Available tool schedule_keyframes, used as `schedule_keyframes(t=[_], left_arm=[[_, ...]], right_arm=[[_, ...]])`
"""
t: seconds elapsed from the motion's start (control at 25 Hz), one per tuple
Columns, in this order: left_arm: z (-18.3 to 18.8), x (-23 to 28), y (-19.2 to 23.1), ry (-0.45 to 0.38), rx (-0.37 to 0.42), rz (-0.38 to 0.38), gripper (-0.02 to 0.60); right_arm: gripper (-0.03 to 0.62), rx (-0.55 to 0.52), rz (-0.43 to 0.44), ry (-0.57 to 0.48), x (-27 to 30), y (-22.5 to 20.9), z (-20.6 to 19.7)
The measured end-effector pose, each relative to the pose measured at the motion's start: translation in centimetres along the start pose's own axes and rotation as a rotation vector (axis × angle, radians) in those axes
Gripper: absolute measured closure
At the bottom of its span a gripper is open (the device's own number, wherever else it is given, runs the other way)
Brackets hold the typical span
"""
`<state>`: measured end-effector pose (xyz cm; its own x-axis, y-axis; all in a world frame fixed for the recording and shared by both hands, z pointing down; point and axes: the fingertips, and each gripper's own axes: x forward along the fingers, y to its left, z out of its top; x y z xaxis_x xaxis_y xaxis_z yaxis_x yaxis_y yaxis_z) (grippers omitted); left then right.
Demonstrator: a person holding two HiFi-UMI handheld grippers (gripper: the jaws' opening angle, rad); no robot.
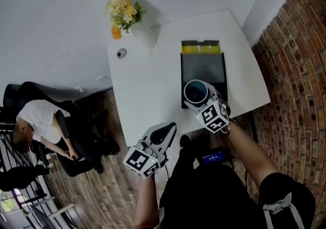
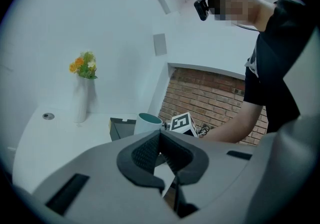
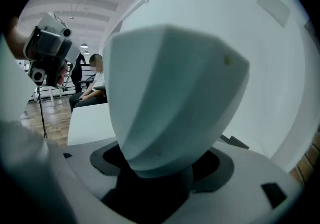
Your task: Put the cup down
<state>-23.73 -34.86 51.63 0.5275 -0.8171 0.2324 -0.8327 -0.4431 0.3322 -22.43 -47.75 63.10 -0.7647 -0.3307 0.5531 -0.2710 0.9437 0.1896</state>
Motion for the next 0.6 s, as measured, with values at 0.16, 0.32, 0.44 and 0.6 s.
schedule_keyframes(t=[0.16, 0.32, 0.44, 0.6], left_arm=[[0.0, -0.3, -0.4, -0.006, 0.003, 0.003, 0.574], [0.2, -0.4, -1.0, -0.016, 0.012, -0.003, 0.574], [0.3, -0.5, -1.5, -0.021, 0.018, -0.009, 0.574], [0.3, -0.5, -2.1, -0.026, 0.021, -0.016, 0.574]], right_arm=[[0.224, -0.011, 0.032, 0.039, -0.4, 0.5, -0.7], [0.223, -0.004, 0.019, 0.056, -1.2, 0.5, -1.2], [0.218, 0.019, 0.021, 0.069, -1.8, 0.6, -1.6], [0.209, 0.047, 0.015, 0.085, -3.3, 0.6, -2.5]])
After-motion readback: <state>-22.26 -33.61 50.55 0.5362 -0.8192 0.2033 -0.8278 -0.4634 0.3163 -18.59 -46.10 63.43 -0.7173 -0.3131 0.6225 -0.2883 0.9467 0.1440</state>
